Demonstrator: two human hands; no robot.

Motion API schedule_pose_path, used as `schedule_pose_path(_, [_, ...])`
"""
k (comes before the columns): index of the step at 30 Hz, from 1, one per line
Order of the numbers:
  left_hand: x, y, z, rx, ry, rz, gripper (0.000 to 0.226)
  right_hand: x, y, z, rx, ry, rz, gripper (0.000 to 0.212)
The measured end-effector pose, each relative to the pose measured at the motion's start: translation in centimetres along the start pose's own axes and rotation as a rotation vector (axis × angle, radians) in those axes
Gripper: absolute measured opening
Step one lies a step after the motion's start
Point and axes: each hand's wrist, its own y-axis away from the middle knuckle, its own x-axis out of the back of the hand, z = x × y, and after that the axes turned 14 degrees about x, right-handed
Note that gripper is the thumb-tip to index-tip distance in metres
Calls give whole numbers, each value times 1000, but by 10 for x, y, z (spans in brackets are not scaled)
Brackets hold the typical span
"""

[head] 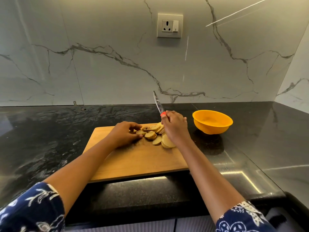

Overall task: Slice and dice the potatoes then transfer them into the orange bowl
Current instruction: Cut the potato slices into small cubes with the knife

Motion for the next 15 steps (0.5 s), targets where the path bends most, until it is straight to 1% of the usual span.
schedule_pose_path(4, [7,1,-8,12,31,53,45,-8,12,-23,103,126,0,37])
schedule_pose_path(7, [19,17,-23,26,54,164,45,-15,20,-41,130,127,-8,35])
schedule_pose_path(9, [22,33,-34,57,9,262,43,-24,27,-53,117,89,-81,34])
schedule_pose_path(11, [20,48,-43,87,-64,325,45,-32,33,-62,117,129,-176,34])
schedule_pose_path(13, [17,60,-46,104,-109,334,53,-36,39,-68,138,197,-236,35])
schedule_pose_path(15, [16,66,-48,101,-110,343,56,-36,44,-73,178,240,-279,33])
